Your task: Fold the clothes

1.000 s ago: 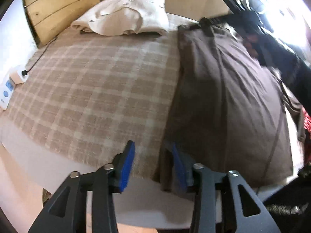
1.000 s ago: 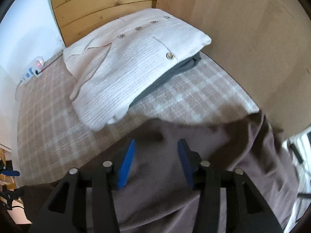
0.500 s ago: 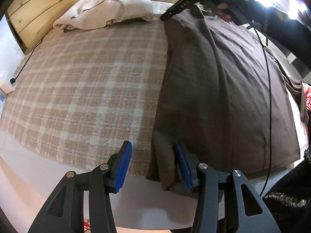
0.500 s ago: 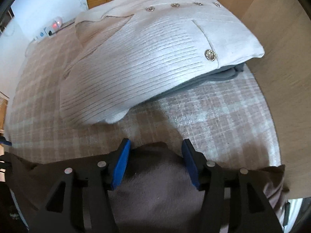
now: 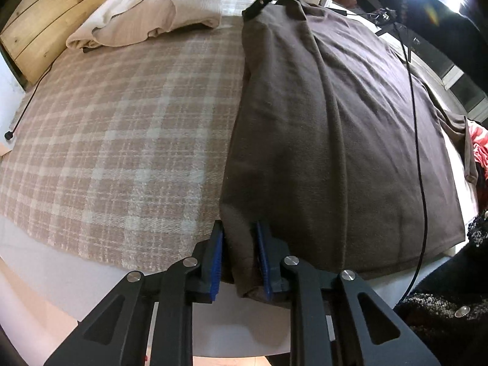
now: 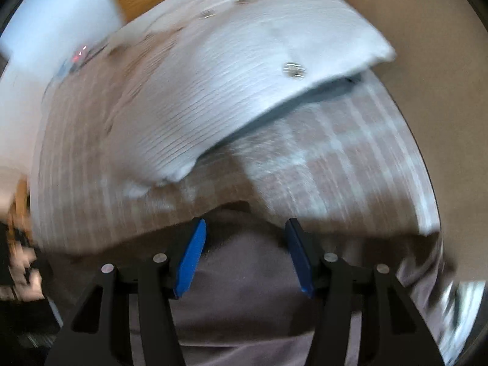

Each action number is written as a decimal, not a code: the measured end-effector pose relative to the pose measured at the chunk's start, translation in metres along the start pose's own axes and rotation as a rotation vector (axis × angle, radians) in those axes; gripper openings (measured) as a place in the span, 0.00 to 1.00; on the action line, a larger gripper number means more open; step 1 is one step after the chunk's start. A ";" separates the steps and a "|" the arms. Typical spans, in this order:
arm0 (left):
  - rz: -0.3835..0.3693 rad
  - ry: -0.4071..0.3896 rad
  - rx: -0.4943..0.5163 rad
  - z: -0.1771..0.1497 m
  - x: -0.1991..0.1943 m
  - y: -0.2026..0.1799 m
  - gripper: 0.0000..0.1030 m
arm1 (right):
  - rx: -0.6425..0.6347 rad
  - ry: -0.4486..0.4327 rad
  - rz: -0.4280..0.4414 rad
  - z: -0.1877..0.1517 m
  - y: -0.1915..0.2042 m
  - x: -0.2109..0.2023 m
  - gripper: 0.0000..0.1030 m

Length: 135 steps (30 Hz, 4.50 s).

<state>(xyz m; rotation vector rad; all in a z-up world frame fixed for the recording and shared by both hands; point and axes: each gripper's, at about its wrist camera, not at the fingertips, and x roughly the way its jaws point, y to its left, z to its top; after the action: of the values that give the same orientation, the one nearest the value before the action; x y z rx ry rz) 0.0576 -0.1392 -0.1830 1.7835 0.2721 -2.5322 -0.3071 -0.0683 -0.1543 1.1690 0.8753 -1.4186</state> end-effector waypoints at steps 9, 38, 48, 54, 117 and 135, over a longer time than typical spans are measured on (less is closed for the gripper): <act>0.000 -0.007 0.020 -0.013 -0.001 0.000 0.14 | -0.118 0.000 -0.091 -0.026 0.037 0.013 0.37; -0.177 -0.031 0.405 -0.018 -0.014 -0.177 0.07 | 0.334 -0.203 -0.141 -0.151 -0.051 -0.036 0.13; -0.206 -0.013 0.281 -0.029 -0.072 -0.133 0.19 | 0.441 -0.365 -0.124 -0.190 -0.043 -0.109 0.22; -0.197 -0.008 0.159 -0.006 -0.040 -0.099 0.21 | 0.424 -0.365 -0.136 -0.165 -0.033 -0.085 0.34; -0.124 0.021 0.287 -0.035 -0.022 -0.107 0.20 | 0.487 -0.282 -0.084 -0.120 -0.038 -0.038 0.26; -0.156 -0.046 0.508 -0.060 -0.086 -0.192 0.21 | 1.026 -0.538 -0.291 -0.400 -0.003 -0.194 0.34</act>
<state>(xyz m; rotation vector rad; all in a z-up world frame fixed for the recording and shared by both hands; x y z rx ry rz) 0.1189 0.0533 -0.0982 1.9085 -0.2735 -2.9473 -0.2379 0.3627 -0.0692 1.2725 -0.1385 -2.3994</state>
